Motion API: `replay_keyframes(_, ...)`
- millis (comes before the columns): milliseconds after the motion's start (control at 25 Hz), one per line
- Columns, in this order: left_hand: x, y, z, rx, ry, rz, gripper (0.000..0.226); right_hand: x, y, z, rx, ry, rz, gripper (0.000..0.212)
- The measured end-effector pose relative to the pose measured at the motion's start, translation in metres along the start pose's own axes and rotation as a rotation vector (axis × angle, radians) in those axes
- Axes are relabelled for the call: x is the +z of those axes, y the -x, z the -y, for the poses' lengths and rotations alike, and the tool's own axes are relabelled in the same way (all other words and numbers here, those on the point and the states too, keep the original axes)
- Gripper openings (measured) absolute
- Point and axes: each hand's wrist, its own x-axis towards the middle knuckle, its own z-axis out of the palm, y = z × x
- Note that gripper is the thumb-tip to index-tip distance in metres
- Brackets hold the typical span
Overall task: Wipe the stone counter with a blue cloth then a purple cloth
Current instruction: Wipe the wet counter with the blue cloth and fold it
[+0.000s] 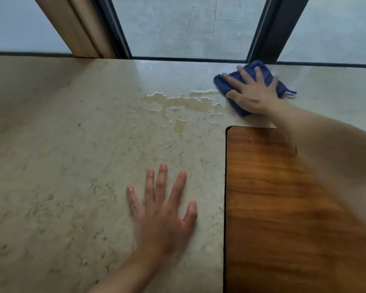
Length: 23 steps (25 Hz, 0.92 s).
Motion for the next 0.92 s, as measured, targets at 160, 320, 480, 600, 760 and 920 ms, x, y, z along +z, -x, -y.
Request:
replay_keyframes(160,-0.007,-0.003,-0.003,-0.018,0.054,0.056,0.067,0.030,0.092,0.019,-0.082,0.003,-0.007,0.055)
replay_keyframes(320,-0.013,-0.004,-0.003,-0.006,0.106,0.072,0.066,0.064,0.220,0.037,-0.045,0.006,0.013,0.058)
replay_keyframes(480,-0.019,-0.004,0.013,0.131,0.154,0.154,0.064,0.110,0.378,0.073,0.010,-0.001,-0.012,0.060)
replay_keyframes(600,-0.036,0.002,0.042,0.265,0.128,0.182,0.060,0.138,0.481,0.105,0.152,-0.038,0.006,0.061)
replay_keyframes(760,-0.053,0.008,0.084,0.257,0.131,0.215,0.058,0.155,0.530,0.135,0.295,-0.013,-0.033,0.060)
replay_keyframes(920,-0.040,0.008,0.106,0.332,0.083,0.234,0.057,0.144,0.532,0.135,0.334,-0.007,-0.067,0.057)
